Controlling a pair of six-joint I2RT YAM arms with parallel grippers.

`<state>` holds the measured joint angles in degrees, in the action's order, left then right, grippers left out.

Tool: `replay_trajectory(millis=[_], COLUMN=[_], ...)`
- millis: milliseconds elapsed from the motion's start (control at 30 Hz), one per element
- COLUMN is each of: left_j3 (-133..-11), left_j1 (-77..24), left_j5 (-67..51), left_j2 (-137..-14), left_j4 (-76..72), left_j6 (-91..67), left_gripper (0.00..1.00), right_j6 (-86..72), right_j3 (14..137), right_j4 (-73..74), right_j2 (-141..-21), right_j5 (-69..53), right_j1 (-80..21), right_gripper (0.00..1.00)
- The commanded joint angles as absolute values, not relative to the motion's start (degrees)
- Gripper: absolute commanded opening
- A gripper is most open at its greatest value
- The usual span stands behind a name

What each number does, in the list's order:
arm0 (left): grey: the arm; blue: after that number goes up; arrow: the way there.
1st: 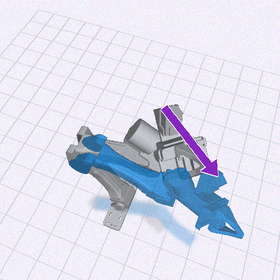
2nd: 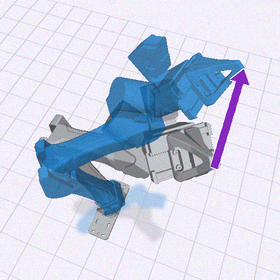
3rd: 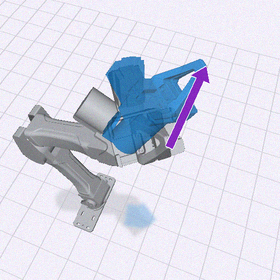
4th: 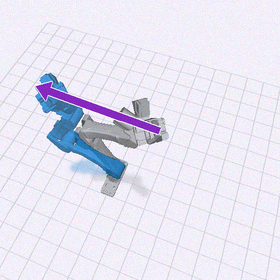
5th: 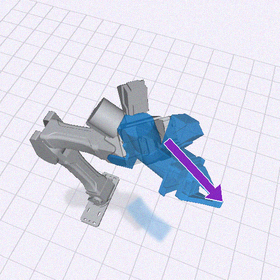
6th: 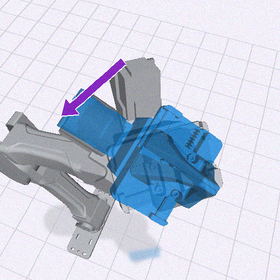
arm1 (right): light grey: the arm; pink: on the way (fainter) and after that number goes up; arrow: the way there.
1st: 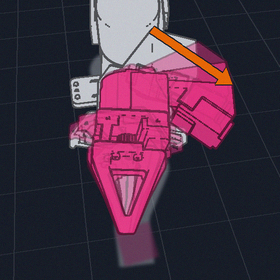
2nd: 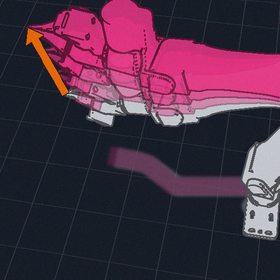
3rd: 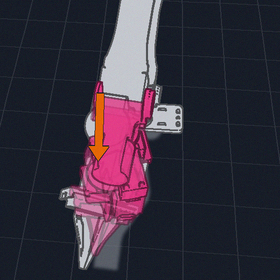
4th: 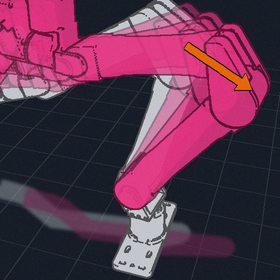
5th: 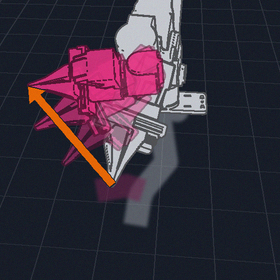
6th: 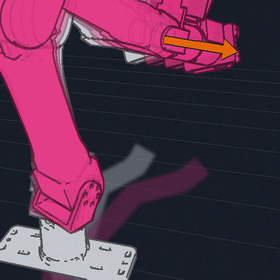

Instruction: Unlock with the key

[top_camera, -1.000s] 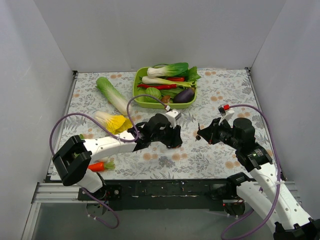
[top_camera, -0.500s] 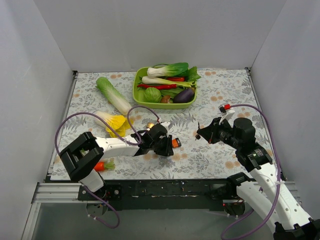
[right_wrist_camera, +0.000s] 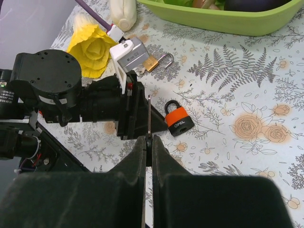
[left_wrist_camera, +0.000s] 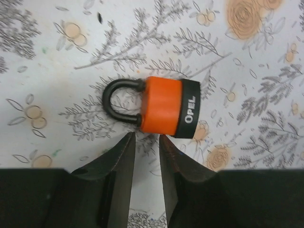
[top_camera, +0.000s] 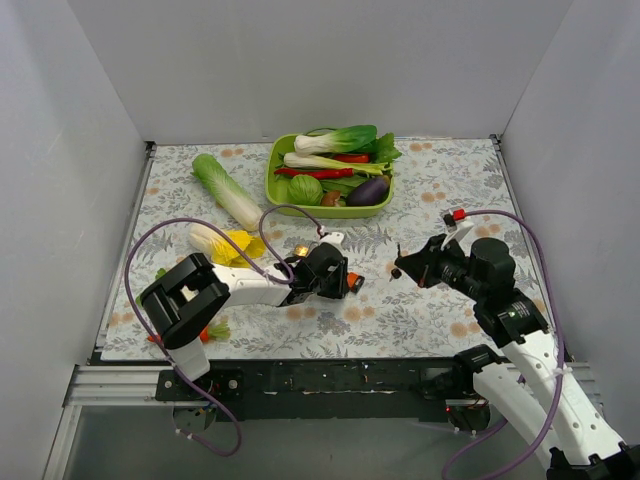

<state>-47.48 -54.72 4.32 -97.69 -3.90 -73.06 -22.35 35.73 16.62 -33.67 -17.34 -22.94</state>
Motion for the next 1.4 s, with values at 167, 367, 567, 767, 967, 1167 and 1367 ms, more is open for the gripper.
replay_trajectory(millis=[167,367,567,767,967,1167,1367], left_j3=[-50.4,-50.6,-50.4,-55.4,-59.9,-65.6,-71.2], left_j1=[-53.0,-53.1,-53.2,-53.8,-53.8,-53.8,-53.9], left_j5=[11.7,9.2,6.0,2.0,3.0,2.4,3.2], left_j2=[-98.7,-94.9,-90.6,-95.9,-101.2,-107.0,-113.0], left_j4=[-0.4,1.7,0.3,3.1,9.8,12.3,15.1], left_j6=[-66.5,-68.1,-72.8,-78.9,-82.4,-83.1,-83.0], left_gripper=[0.33,0.38,0.59,0.79,0.82,0.81,0.81], right_j6=[-22.4,-23.0,-23.5,-24.3,-24.0,-23.7,-24.0], right_j3=[35.1,32.7,30.3,27.0,25.7,24.3,22.9], right_j4=[16.3,15.2,13.4,10.6,10.5,9.8,9.0], right_j2=[-31.6,-31.6,-32.6,-35.1,-33.8,-33.4,-31.4], right_j5=[-17.1,-17.6,-18.4,-21.2,-19.7,-20.7,-21.5], right_j1=[-22.9,-22.9,-22.8,-22.9,-22.9,-22.9,-22.9], right_gripper=[0.01,0.01,0.01,0.01,0.01,0.01,0.01])
